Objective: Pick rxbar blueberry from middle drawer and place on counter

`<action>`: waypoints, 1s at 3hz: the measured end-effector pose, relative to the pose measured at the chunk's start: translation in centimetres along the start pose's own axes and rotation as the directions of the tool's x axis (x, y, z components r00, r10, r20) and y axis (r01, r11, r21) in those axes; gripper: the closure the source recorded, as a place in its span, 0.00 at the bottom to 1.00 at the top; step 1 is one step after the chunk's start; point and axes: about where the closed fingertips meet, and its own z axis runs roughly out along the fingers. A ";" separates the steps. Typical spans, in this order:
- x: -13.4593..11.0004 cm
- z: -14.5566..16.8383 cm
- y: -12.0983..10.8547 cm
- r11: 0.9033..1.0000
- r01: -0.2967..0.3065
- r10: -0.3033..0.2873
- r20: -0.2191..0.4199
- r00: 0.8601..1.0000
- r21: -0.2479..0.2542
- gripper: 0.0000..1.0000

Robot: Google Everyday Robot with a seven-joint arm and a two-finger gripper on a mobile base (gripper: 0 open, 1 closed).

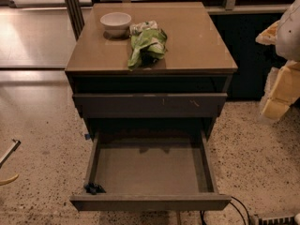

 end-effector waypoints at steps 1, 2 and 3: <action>0.0 0.0 0.0 1.000 -0.003 0.003 0.006 1.000 0.001 0.00; -0.5 2.1 0.5 0.998 -0.059 0.060 0.010 0.998 -0.029 0.00; -1.7 5.4 2.0 0.988 -0.141 0.142 0.017 0.990 -0.069 0.00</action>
Offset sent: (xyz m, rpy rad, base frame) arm 0.0063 0.0222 -0.0583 0.0772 0.1123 -0.1233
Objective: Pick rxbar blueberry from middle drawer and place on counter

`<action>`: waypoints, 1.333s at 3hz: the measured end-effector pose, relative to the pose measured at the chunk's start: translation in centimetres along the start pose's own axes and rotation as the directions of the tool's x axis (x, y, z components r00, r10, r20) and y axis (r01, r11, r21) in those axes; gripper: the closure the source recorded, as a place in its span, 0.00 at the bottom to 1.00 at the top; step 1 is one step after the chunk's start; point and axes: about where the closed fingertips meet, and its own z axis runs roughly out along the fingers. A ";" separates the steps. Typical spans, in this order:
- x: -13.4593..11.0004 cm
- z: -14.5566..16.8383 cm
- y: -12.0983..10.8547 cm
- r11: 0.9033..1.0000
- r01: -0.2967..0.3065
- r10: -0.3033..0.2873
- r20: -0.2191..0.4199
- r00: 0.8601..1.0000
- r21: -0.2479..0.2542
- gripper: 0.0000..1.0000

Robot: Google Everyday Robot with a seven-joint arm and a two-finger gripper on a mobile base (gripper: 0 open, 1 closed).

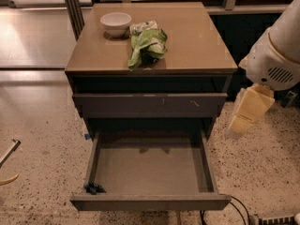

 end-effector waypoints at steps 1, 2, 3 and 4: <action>-1.2 4.2 1.6 0.994 -0.107 0.108 0.032 0.994 -0.039 0.00; -3.8 9.5 3.6 0.981 -0.174 0.180 0.076 0.981 -0.088 0.00; -5.9 15.2 4.6 0.971 -0.210 0.224 0.128 0.966 -0.117 0.00; -7.0 15.1 3.3 0.974 -0.214 0.224 0.181 0.958 -0.073 0.00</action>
Offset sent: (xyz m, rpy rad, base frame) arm 0.0135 0.1203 -0.1502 0.2484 0.1125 -0.1953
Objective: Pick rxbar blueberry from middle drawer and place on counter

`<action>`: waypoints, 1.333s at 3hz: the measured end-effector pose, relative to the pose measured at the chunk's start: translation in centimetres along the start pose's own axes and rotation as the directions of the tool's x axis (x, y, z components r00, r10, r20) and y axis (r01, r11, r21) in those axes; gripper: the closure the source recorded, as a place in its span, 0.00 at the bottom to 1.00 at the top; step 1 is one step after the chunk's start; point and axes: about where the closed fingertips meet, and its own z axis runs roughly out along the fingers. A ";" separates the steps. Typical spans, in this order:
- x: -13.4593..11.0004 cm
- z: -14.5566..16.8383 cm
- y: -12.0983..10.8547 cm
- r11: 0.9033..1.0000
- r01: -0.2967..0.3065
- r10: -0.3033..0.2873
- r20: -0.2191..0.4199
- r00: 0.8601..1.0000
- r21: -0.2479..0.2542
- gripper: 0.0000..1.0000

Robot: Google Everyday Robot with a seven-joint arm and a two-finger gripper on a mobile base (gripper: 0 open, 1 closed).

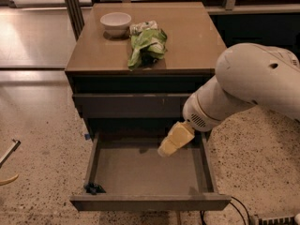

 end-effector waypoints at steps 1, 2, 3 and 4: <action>0.0 0.0 0.0 1.000 0.000 0.000 0.000 1.000 0.000 0.00; -0.4 0.9 -0.7 1.000 -0.013 0.013 -0.018 1.000 -0.022 0.00; -1.6 5.1 -0.2 0.996 -0.019 0.015 -0.051 0.999 -0.085 0.00; -2.4 9.8 1.7 0.986 -0.049 0.035 -0.086 0.996 -0.158 0.00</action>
Offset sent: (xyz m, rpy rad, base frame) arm 0.0255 0.0030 -0.0150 0.0022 0.0736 -0.0094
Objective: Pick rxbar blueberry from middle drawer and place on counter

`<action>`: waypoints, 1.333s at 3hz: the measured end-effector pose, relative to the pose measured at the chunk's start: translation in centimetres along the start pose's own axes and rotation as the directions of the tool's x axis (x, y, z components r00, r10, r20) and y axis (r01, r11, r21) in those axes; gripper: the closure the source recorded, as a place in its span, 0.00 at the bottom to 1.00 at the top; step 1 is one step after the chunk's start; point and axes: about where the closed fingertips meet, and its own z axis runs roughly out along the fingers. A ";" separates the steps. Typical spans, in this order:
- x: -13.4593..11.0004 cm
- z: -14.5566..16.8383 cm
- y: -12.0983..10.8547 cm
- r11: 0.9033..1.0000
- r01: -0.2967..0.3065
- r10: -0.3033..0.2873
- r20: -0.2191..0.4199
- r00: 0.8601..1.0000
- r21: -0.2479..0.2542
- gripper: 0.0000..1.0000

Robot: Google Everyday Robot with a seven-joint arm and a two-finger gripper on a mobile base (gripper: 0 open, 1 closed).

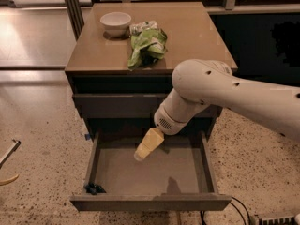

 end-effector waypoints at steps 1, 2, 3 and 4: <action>-0.5 5.0 1.4 0.997 -0.040 0.038 -0.028 0.999 -0.060 0.00; -0.9 10.1 1.8 0.991 -0.084 0.081 -0.025 0.996 -0.107 0.00; -2.4 14.9 2.1 0.982 -0.096 0.096 -0.012 0.995 -0.163 0.00; -3.4 20.1 3.3 0.966 -0.105 0.103 -0.021 0.995 -0.236 0.00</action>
Offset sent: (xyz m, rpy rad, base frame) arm 0.0093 0.0876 -0.1415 0.1011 0.1748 -0.0698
